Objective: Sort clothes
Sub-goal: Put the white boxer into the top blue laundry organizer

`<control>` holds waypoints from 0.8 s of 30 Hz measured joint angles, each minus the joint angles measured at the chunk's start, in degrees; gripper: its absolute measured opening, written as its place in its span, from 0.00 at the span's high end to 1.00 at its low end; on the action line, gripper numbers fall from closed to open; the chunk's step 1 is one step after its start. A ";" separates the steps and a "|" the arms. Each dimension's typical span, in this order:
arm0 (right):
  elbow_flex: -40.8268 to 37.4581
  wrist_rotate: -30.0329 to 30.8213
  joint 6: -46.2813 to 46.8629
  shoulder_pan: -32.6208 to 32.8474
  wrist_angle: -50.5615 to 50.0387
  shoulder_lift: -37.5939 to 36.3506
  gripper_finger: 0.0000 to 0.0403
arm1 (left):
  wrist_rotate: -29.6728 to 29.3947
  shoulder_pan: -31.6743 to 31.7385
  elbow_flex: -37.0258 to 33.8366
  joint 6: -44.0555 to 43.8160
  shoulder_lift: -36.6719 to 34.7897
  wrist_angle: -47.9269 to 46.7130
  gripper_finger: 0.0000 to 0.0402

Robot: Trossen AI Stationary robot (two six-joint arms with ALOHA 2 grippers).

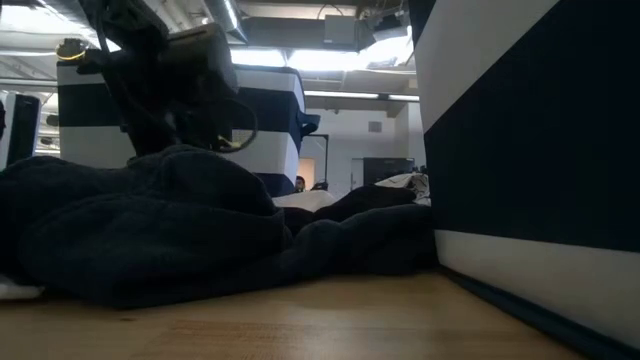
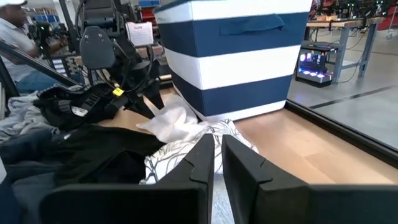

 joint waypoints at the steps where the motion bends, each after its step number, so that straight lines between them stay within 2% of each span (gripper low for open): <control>1: 0.00 0.11 0.00 0.00 0.05 0.27 0.91 | 0.14 0.00 0.00 0.16 0.34 0.07 0.63; 8: 0.00 0.27 0.04 0.00 0.10 1.56 0.91 | 0.63 -0.11 0.00 4.89 0.08 0.02 0.92; 10: 0.00 0.27 0.07 0.00 0.12 1.71 0.91 | 0.79 -0.38 0.11 6.09 0.02 -0.20 0.97; 16: 0.00 0.31 0.11 0.00 0.23 1.70 0.91 | 1.10 -1.49 2.12 8.59 -1.06 -0.90 0.97; 24: 0.00 0.31 0.44 0.00 0.30 1.68 0.91 | 1.05 -3.89 5.76 12.33 -6.75 -0.70 0.98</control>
